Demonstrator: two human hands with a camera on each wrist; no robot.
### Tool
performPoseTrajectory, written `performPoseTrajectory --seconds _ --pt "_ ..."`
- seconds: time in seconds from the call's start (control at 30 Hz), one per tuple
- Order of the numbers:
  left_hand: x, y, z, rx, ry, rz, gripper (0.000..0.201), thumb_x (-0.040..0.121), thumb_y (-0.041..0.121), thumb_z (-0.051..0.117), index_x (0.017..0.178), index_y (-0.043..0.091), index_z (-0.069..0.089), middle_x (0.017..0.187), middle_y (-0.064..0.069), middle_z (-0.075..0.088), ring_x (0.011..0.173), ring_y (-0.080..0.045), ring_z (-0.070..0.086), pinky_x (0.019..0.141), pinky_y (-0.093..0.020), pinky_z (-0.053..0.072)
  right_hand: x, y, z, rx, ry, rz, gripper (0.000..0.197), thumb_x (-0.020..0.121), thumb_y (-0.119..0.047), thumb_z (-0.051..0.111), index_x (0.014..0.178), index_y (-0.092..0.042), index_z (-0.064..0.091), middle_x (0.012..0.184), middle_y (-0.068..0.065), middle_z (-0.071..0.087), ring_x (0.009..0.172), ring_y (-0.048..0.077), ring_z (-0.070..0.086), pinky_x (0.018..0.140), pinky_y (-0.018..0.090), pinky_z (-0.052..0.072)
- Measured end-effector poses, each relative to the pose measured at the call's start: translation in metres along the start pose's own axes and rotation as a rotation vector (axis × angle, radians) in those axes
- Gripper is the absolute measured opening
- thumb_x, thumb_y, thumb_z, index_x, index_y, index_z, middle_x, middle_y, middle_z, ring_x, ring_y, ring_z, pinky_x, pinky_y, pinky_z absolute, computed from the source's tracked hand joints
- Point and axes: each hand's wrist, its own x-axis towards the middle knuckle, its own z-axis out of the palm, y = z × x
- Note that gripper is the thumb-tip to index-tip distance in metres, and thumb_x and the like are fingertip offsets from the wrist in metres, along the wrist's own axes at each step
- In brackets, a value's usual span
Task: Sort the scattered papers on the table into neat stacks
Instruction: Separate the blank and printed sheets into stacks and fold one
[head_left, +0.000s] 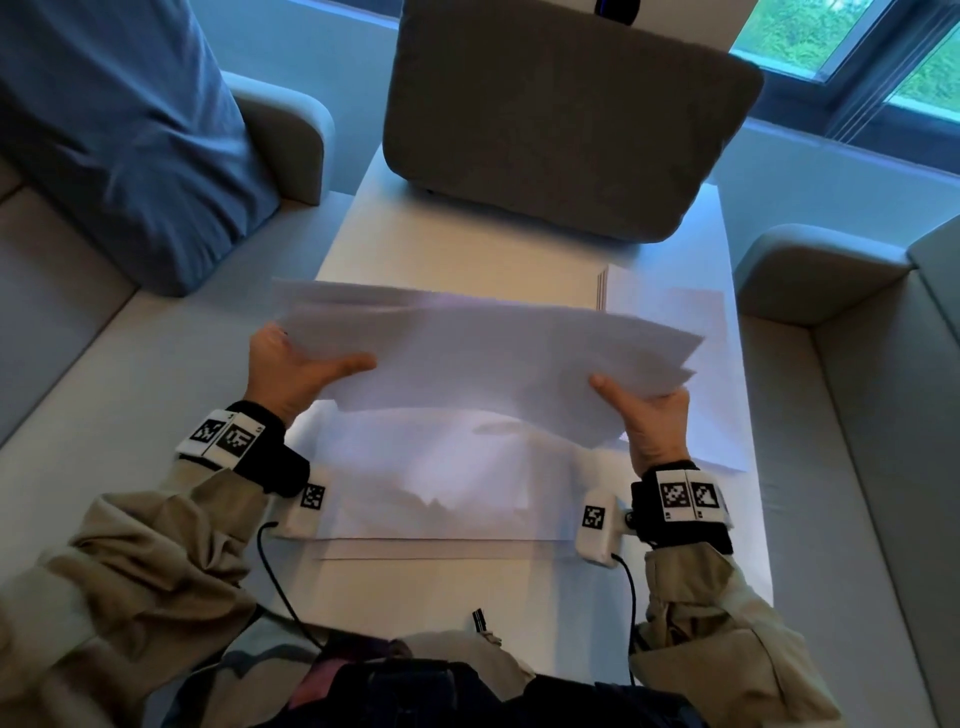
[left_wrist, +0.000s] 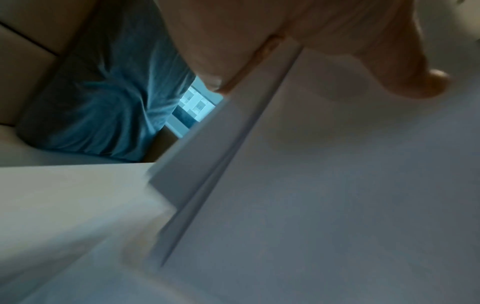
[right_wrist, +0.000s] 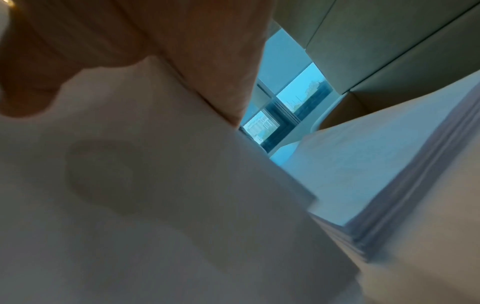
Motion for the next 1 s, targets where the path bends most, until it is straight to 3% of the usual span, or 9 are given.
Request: performPoseTrajectory --seconds 0.13,0.27,0.37,0.47,0.57,0.67,0.77,0.9,1.0 --pt "-0.003 0.001 0.001 0.091 -0.07 0.071 0.058 0.047 0.016 0.093 0.096 0.032 0.065 0.083 0.028 0.068 0.075 0.01 0.06 0.07 -0.007 0.049 -0.002 0.009 0.002 -0.098 -0.024 0.056 0.036 0.046 -0.037 0.085 0.079 -0.025 0.075 0.086 -0.001 0.071 0.082 0.016 0.061 0.067 0.028 0.05" --pt "-0.006 0.009 0.008 0.062 -0.117 0.118 0.071 0.04 0.04 0.09 0.105 0.034 0.062 0.077 0.019 0.069 0.071 0.005 0.061 0.07 -0.01 0.049 0.0 0.012 0.008 -0.034 -0.006 0.121 0.037 0.04 -0.034 0.086 0.074 -0.025 0.075 0.079 -0.004 0.07 0.078 0.016 0.062 0.065 0.028 0.052" --pt "-0.003 0.011 0.013 -0.009 -0.147 0.104 0.077 0.038 0.051 0.089 0.107 0.031 0.062 0.064 0.012 0.066 0.062 0.002 0.058 0.065 -0.012 0.049 0.002 0.014 0.01 -0.017 0.021 0.155 0.052 0.031 -0.04 0.091 0.075 -0.02 0.073 0.08 0.0 0.069 0.077 0.017 0.062 0.065 0.031 0.052" --pt "0.004 0.003 0.009 0.043 -0.13 0.043 0.082 0.031 0.058 0.088 0.105 0.034 0.063 0.075 0.013 0.067 0.069 0.002 0.06 0.068 -0.011 0.049 0.005 0.018 0.009 0.025 0.073 0.21 0.08 0.014 -0.052 0.092 0.082 -0.015 0.07 0.081 0.0 0.071 0.075 0.014 0.065 0.063 0.028 0.053" --pt "0.003 -0.009 0.009 0.055 -0.112 -0.088 0.084 0.018 0.061 0.088 0.093 0.028 0.067 0.08 0.016 0.071 0.074 0.004 0.064 0.067 -0.013 0.052 0.005 0.024 0.012 0.021 0.062 0.261 0.091 0.009 -0.052 0.092 0.089 -0.015 0.067 0.09 0.004 0.07 0.084 0.019 0.065 0.072 0.034 0.055" --pt "0.001 -0.007 0.021 0.051 -0.109 -0.121 0.058 0.024 0.046 0.091 0.076 0.026 0.072 0.075 0.019 0.072 0.072 0.003 0.066 0.066 -0.015 0.052 0.005 0.025 0.018 0.019 0.063 0.264 0.086 0.011 -0.046 0.094 0.087 -0.015 0.068 0.09 0.003 0.071 0.085 0.019 0.066 0.071 0.033 0.056" --pt "0.002 0.008 0.028 0.016 -0.091 -0.05 0.038 0.032 0.035 0.088 0.067 0.036 0.074 0.071 0.018 0.071 0.069 0.002 0.065 0.065 -0.014 0.051 0.008 0.019 0.017 0.04 0.072 0.225 0.067 0.025 -0.03 0.09 0.086 -0.013 0.068 0.079 -0.003 0.073 0.076 0.012 0.068 0.064 0.024 0.055" --pt "0.008 0.015 0.019 -0.037 -0.122 0.032 0.045 0.034 0.033 0.089 0.077 0.036 0.074 0.073 0.015 0.072 0.069 0.001 0.064 0.066 -0.013 0.052 0.013 0.009 0.004 0.038 0.073 0.144 0.054 0.034 -0.03 0.087 0.083 -0.016 0.07 0.082 -0.002 0.07 0.072 0.006 0.065 0.059 0.02 0.052" --pt "0.009 0.006 0.011 -0.002 -0.171 0.0 0.048 0.035 0.034 0.089 0.08 0.035 0.074 0.074 0.013 0.072 0.069 -0.001 0.063 0.067 -0.014 0.052 0.014 0.006 -0.001 -0.13 0.02 0.057 0.045 0.05 -0.017 0.091 0.091 -0.019 0.072 0.09 0.0 0.07 0.085 0.015 0.062 0.066 0.017 0.052"
